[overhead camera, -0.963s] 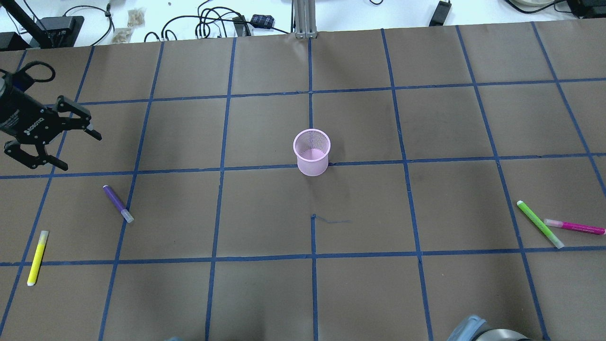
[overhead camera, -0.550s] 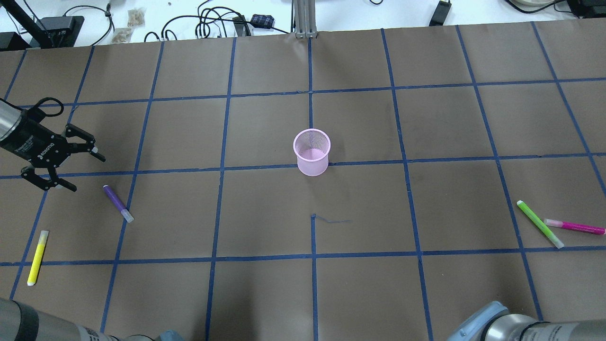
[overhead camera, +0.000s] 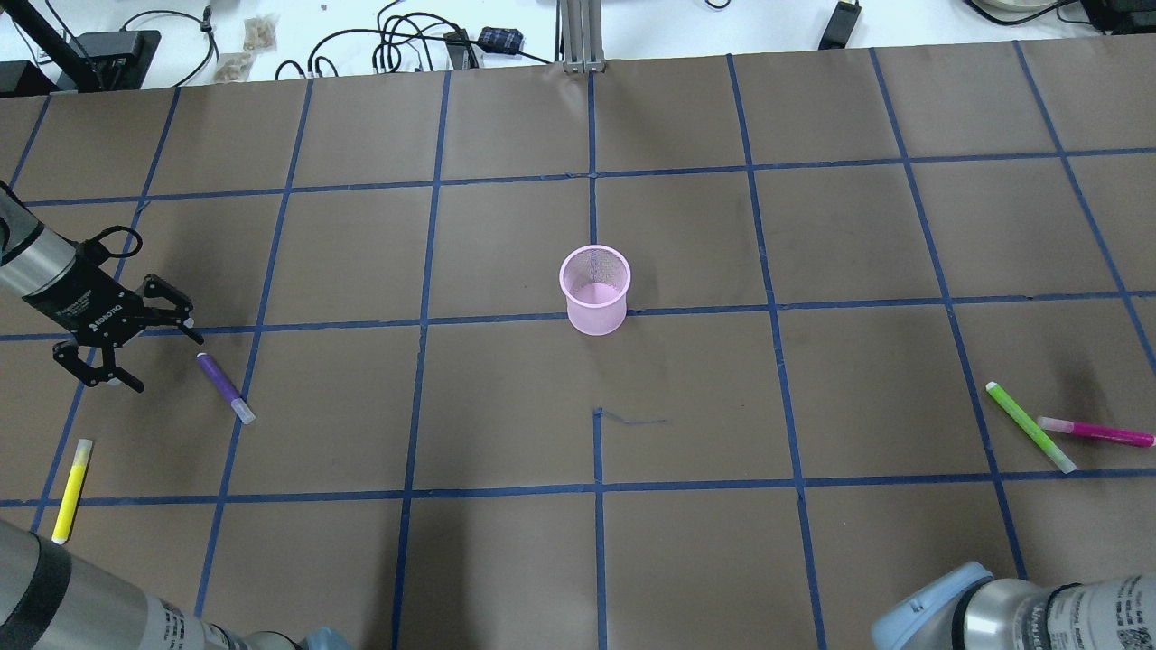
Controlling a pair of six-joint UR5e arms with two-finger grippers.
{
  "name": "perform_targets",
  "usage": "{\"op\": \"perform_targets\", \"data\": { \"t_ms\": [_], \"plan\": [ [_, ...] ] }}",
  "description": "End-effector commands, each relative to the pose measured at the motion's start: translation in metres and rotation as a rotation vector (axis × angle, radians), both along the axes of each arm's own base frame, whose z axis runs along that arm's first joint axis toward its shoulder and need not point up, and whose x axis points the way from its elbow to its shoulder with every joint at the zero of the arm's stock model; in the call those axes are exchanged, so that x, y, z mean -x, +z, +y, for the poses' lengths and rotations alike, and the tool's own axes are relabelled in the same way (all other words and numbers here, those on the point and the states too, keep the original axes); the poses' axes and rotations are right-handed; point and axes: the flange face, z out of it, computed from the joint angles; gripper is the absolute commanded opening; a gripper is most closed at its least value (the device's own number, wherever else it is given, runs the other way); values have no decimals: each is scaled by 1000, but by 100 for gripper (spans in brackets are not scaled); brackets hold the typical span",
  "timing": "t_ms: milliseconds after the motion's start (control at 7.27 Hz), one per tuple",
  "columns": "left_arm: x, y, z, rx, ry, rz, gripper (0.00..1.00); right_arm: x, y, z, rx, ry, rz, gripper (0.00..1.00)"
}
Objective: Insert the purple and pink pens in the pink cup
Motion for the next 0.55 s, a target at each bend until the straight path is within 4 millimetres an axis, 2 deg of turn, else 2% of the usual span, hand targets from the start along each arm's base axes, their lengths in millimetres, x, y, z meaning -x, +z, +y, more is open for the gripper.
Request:
{"op": "perform_targets", "data": {
  "t_ms": [0,138,275,413],
  "plan": [
    [-3,-17,-3,-14,4,5,100,3,-31,-1,37,34,-62,89],
    [-3,-15,-7,-7,7,-2,100,3,-35,-1,68,99,-52,84],
    [1,-18,-10,0,11,5,100,3,-38,0,64,101,-58,71],
    [4,-26,-12,6,15,11,100,2,-43,1,49,92,-71,70]
  ]
}}
